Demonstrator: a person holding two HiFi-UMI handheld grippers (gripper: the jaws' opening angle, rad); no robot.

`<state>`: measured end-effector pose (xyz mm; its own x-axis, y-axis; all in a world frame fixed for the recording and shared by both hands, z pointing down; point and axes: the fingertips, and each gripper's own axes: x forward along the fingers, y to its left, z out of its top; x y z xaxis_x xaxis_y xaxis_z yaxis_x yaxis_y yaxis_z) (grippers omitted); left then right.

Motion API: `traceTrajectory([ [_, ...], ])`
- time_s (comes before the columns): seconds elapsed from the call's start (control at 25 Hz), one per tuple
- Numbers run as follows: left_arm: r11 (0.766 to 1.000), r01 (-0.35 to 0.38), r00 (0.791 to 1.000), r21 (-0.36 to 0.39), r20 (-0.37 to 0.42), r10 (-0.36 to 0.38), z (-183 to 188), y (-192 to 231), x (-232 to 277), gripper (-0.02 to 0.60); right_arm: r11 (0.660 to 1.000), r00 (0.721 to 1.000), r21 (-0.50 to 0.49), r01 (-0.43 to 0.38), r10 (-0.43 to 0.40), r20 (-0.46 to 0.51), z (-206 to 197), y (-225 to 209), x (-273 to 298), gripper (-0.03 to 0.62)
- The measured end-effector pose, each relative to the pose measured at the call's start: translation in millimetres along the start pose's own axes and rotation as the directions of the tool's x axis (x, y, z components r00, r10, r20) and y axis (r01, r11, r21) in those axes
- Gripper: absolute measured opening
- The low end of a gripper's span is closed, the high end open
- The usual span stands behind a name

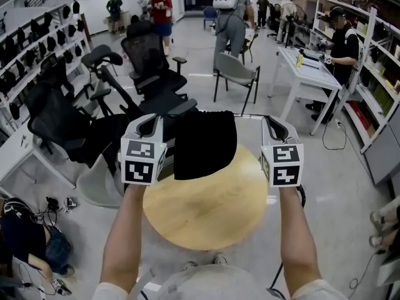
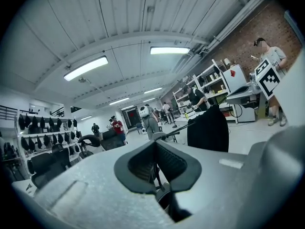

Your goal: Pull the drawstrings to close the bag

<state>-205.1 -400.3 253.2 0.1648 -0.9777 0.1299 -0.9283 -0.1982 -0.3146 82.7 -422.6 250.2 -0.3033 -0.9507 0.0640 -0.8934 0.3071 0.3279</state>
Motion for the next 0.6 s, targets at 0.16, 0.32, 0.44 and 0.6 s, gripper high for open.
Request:
traceTrajectory([
  [0.16,1.000,-0.006,1.000,-0.031,-0.010,0.006,-7,4,-2,0.005,1.000,1.000,0.021,0.018,-0.018,-0.019,-9,-7,-1,0.020],
  [0.32,0.999,-0.012,1.000,-0.053,-0.014,0.011,-11,5,-4,0.005,0.998,0.999,0.040,0.042,-0.041,-0.023,-14,-17,-5,0.020],
  [0.44,0.997,-0.020,1.000,-0.072,-0.009,0.019,-13,9,-7,0.005,0.996,0.998,0.068,0.053,-0.050,-0.032,-17,-22,-6,0.020],
  [0.6,0.997,-0.024,1.000,-0.075,-0.006,0.024,-17,14,-8,0.004,0.993,0.996,0.090,0.078,-0.074,-0.040,-23,-28,-7,0.020],
])
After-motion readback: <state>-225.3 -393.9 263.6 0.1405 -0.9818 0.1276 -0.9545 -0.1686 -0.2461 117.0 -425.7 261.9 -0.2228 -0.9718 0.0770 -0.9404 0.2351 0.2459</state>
